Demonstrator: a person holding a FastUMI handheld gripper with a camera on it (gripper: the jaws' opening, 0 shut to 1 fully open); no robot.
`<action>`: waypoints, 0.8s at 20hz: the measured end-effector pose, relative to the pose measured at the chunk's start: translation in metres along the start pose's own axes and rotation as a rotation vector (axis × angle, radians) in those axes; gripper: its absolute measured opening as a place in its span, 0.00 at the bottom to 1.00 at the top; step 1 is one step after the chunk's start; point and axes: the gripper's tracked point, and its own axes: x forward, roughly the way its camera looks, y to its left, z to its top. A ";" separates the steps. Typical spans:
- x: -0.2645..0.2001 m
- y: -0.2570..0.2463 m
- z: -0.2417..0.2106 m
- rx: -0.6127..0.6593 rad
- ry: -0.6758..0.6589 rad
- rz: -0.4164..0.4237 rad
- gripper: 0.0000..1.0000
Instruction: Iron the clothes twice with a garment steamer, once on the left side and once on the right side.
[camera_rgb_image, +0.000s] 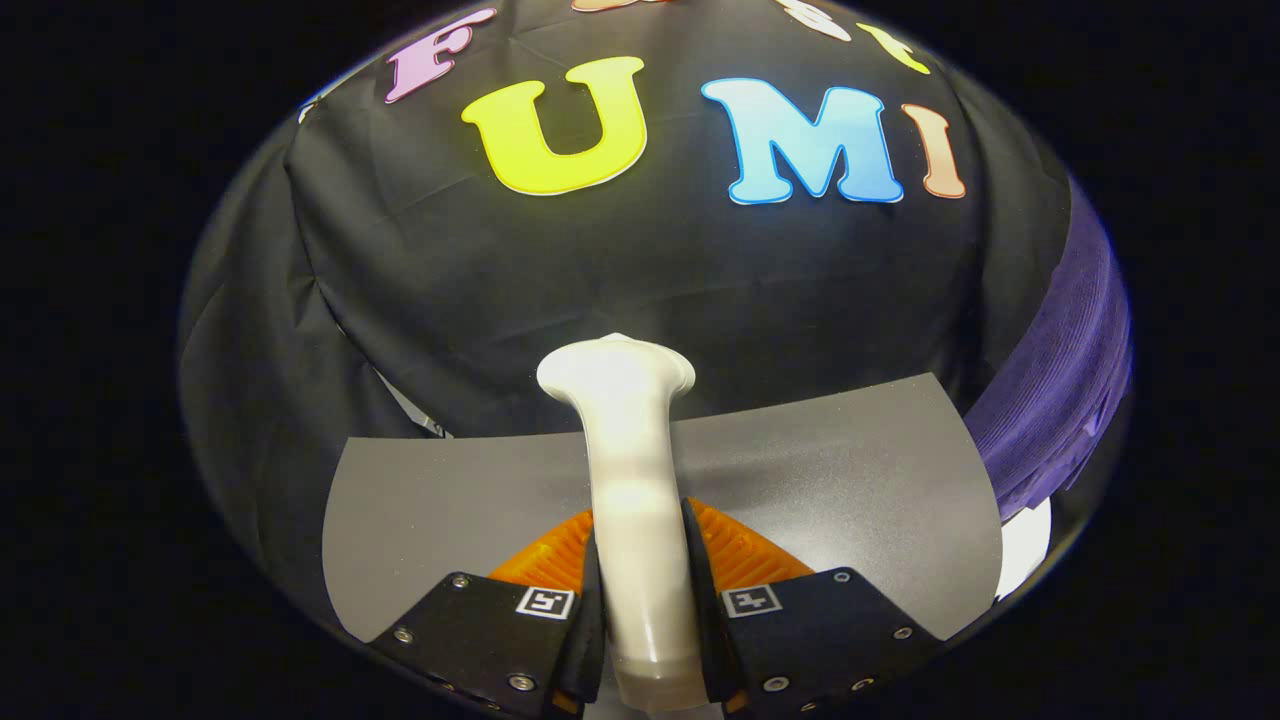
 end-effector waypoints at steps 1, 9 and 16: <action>-0.001 -0.001 0.001 0.002 0.001 0.007 0.38; -0.032 -0.014 0.015 -0.063 -0.108 0.054 0.36; -0.122 -0.030 0.044 -0.105 -0.374 0.117 0.36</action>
